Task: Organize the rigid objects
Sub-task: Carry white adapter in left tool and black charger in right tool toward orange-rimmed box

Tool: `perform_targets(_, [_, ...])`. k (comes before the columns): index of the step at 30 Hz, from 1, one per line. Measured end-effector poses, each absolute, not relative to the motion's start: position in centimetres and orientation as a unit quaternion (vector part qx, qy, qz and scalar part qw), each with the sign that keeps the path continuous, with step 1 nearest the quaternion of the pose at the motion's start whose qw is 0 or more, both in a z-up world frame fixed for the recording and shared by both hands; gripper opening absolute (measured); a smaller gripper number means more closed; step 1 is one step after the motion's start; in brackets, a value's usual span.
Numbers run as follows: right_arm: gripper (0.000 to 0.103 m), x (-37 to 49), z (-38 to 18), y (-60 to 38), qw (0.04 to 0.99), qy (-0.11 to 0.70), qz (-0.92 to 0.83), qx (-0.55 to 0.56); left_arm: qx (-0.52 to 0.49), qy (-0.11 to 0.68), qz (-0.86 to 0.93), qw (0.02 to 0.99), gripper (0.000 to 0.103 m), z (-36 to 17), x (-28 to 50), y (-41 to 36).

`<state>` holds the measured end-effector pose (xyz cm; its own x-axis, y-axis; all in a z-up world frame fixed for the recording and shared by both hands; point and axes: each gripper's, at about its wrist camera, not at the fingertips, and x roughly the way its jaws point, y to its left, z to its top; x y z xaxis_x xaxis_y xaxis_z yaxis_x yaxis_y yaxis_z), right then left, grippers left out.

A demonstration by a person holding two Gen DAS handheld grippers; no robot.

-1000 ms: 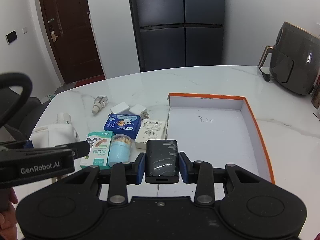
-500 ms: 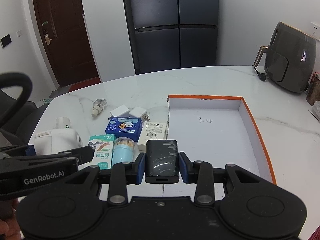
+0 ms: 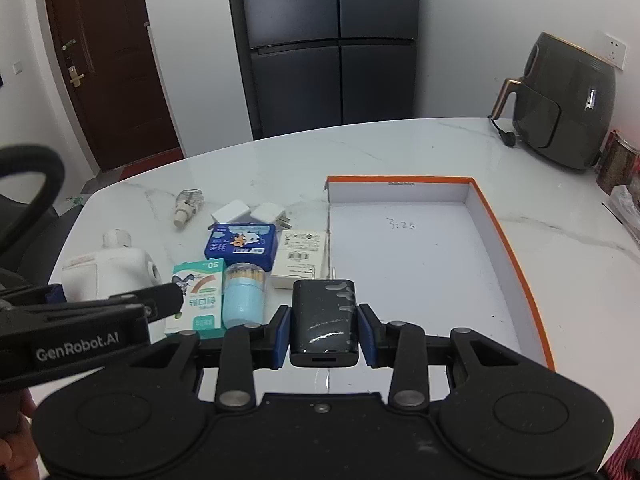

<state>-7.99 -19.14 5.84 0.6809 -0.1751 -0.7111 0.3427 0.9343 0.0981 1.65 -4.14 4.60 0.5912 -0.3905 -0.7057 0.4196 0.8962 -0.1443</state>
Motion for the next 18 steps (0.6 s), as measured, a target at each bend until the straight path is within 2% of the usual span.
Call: perform_targets(18, [0.044, -6.9, 7.1, -24.9, 0.915, 0.36, -0.134, 0.123, 0.027, 0.384, -0.206, 0.9, 0.072, 6.3, 2.5, -9.1])
